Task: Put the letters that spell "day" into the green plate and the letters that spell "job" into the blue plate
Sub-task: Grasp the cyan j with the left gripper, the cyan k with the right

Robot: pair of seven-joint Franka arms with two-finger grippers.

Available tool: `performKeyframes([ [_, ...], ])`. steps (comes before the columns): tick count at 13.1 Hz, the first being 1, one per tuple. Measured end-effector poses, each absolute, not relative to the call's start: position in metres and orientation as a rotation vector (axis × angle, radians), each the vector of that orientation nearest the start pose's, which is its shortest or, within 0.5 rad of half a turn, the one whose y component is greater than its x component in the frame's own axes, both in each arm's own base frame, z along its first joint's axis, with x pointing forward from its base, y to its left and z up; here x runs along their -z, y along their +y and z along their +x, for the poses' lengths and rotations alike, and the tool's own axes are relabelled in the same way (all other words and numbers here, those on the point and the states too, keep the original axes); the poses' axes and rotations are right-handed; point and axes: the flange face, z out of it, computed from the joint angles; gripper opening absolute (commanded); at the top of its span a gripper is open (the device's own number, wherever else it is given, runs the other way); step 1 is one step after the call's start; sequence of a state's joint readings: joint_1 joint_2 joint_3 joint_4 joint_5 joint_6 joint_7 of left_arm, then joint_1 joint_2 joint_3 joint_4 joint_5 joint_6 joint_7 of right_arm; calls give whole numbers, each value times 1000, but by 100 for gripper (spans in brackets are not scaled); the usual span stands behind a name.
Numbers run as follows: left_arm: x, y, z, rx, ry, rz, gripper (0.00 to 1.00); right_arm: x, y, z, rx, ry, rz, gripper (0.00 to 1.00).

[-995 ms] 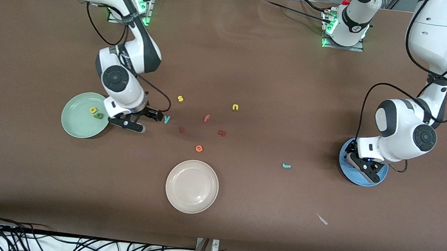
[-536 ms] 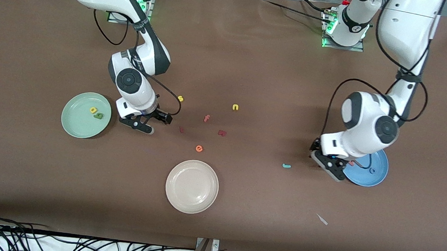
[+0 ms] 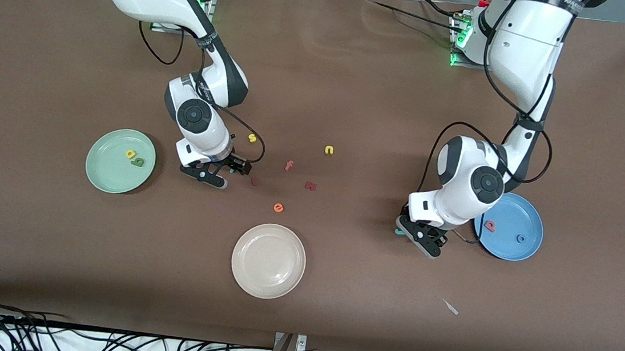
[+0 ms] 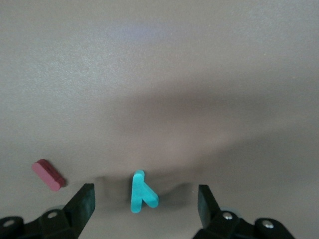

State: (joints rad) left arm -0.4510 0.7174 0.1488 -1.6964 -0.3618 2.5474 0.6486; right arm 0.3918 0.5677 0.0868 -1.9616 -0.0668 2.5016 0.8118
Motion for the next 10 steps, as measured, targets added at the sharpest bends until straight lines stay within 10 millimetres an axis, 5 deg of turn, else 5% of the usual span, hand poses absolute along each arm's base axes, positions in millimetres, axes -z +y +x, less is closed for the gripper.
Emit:
performKeyframes([
  [3, -170, -221, 652, 304, 1109, -3007, 54, -178, 284, 543, -34, 451, -3114, 53],
  [9, -170, -222, 653, 316, 1098, -3005, 59, -177, 290, 542, -34, 435, -3111, 0],
  [10, -173, -218, 655, 318, 1092, -3003, 63, -177, 291, 542, -33, 435, -3111, 0],
])
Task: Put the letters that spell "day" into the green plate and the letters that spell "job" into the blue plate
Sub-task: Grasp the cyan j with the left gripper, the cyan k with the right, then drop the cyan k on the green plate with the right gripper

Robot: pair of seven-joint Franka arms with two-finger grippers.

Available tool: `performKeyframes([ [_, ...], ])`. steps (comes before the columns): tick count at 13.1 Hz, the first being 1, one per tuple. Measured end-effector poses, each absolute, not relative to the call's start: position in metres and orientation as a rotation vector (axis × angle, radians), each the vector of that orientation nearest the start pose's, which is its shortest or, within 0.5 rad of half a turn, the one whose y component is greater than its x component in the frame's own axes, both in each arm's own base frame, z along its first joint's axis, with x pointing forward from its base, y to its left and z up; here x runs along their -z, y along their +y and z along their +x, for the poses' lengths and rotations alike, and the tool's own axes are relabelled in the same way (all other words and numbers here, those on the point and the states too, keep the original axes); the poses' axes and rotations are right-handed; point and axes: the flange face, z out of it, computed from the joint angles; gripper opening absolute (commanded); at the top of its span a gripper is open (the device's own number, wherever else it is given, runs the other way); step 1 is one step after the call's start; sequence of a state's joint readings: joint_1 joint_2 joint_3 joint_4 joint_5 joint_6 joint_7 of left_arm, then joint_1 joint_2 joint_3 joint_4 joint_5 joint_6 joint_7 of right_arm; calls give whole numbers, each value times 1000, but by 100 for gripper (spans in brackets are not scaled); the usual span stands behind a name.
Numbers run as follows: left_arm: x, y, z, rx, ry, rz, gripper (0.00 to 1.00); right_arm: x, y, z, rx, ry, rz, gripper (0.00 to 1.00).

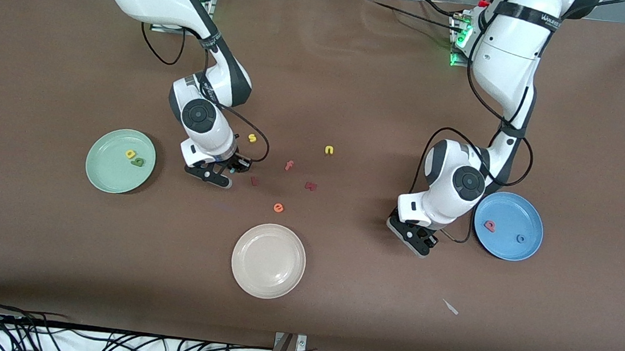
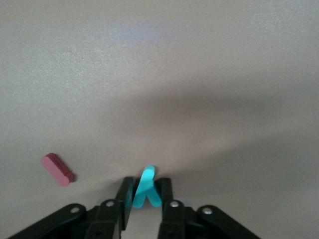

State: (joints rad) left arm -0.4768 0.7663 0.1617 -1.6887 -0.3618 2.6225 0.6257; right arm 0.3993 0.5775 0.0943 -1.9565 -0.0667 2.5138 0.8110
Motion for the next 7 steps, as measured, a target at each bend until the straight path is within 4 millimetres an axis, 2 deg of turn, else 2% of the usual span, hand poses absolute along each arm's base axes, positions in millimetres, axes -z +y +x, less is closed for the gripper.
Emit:
performKeyframes([
  [4, -189, -208, 660, 261, 1081, -3020, 63, -182, 290, 546, -84, 435, -3137, 0],
  [7, -185, -213, 655, 225, 1098, -3024, 64, -218, 282, 573, -223, 332, -3208, 0],
])
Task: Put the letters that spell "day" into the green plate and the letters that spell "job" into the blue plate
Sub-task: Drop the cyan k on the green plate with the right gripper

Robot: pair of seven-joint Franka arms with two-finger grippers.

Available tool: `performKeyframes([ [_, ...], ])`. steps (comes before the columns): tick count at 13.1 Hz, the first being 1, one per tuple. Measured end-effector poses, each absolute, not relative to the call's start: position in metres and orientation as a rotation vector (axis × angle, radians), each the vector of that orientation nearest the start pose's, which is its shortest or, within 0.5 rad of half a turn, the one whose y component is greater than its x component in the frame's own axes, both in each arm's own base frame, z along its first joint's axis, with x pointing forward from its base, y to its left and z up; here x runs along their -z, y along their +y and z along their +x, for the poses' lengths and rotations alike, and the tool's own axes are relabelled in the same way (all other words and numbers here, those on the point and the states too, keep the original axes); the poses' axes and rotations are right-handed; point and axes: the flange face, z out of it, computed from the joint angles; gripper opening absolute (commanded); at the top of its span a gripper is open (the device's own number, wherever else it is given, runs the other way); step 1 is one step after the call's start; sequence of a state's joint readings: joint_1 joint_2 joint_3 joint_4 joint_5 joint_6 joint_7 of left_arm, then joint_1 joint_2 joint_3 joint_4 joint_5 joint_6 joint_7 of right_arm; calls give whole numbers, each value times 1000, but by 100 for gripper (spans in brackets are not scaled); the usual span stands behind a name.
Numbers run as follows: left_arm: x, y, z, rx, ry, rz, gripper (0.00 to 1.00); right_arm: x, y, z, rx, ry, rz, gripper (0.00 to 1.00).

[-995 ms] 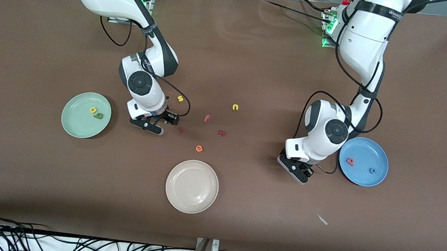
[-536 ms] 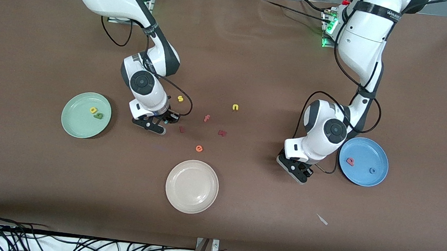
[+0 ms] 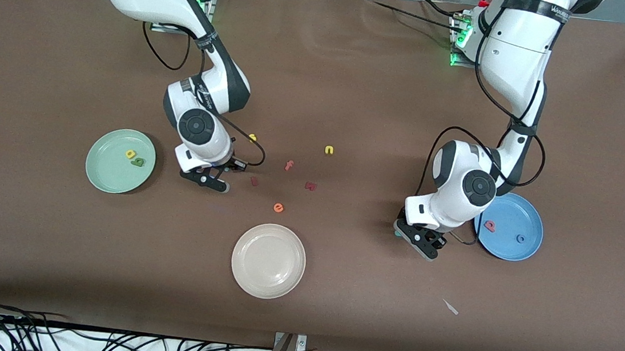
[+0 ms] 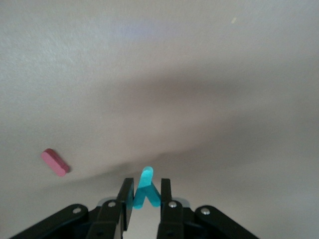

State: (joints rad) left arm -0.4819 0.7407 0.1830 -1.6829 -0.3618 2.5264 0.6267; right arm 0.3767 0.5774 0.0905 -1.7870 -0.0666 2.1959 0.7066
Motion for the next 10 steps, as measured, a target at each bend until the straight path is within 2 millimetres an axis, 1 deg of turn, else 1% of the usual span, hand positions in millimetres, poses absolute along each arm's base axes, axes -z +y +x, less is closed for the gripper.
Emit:
performKeyframes([
  [1, -182, -216, 651, 211, 1107, -3023, 67, -227, 273, 580, -258, 253, -3224, 0],
  [2, -178, -219, 647, 198, 1117, -3021, 67, -235, 257, 585, -306, 166, -3243, 0],
  [4, -175, -225, 642, 184, 1132, -3017, 67, -255, 216, 593, -398, -8, -3266, 0],
  [6, -174, -227, 641, 183, 1141, -3013, 66, -286, 179, 598, -444, -100, -3272, 0],
  [7, -174, -227, 641, 183, 1148, -3010, 66, -298, 162, 599, -451, -143, -3272, 0],
  [8, -173, -226, 641, 180, 1151, -3008, 65, -305, 144, 599, -452, -186, -3269, 0],
  [10, -169, -226, 641, 183, 1153, -3003, 65, -310, 112, 599, -460, -243, -3262, 0],
])
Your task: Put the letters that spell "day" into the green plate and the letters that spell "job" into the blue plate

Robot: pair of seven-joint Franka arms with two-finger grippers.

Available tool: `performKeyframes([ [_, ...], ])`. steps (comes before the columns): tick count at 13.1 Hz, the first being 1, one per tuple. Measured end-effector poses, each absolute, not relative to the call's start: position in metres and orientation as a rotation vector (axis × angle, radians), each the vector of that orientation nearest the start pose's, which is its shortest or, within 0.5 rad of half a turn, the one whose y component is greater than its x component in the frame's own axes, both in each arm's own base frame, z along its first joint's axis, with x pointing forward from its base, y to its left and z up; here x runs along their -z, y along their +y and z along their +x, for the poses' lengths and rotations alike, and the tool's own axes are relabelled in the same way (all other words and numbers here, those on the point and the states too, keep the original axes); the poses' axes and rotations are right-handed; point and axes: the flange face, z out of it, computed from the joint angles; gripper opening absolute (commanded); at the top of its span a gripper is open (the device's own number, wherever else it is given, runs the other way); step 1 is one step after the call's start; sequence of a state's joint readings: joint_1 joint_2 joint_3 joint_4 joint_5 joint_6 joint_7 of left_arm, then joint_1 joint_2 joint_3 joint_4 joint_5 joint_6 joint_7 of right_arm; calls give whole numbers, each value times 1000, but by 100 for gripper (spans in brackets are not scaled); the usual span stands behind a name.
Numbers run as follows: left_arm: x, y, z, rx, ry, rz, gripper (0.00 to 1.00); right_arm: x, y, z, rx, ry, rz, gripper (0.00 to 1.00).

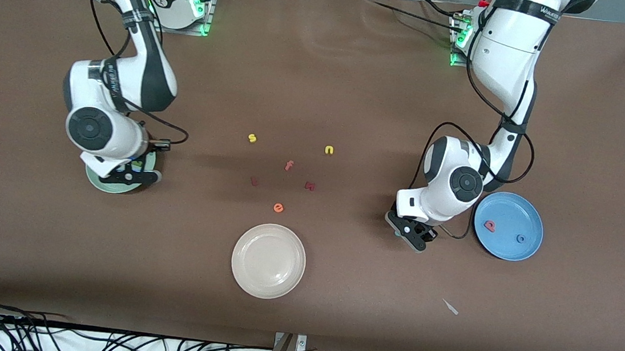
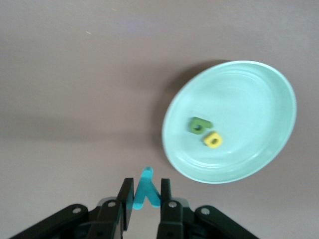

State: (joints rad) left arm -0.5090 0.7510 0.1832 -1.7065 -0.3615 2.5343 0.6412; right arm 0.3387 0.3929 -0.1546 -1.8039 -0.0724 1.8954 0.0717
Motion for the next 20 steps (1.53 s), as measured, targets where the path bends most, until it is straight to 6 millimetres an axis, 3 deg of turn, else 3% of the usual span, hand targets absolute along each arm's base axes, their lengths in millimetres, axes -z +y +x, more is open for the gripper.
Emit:
performKeyframes([
  [3, -169, -223, 643, 198, 1158, -2992, 64, -303, 78, 589, -336, -353, -3245, 0],
  [6, -170, -218, 647, 211, 1172, -2973, 63, -275, 27, 568, -166, -487, -3231, 0],
  [8, -169, -215, 648, 212, 1172, -2969, 63, -253, 10, 556, -108, -527, -3231, 0],
  [9, -169, -215, 648, 213, 1172, -2969, 63, -245, 9, 552, -106, -533, -3231, 38],
  [10, -169, -215, 649, 214, 1173, -2969, 63, -240, 10, 551, -112, -537, -3231, 99],
  [12, -170, -216, 650, 222, 1173, -2966, 63, -241, 11, 554, -115, -537, -3232, 100],
  [15, -174, -223, 656, 250, 1184, -2958, 63, -285, 22, 577, -276, -476, -3198, 100],
  [17, -174, -229, 657, 257, 1197, -2952, 63, -316, 41, 589, -338, -435, -3148, 100],
  [20, -169, -230, 655, 246, 1200, -2951, 65, -339, 78, 589, -426, -334, -3157, 100],
])
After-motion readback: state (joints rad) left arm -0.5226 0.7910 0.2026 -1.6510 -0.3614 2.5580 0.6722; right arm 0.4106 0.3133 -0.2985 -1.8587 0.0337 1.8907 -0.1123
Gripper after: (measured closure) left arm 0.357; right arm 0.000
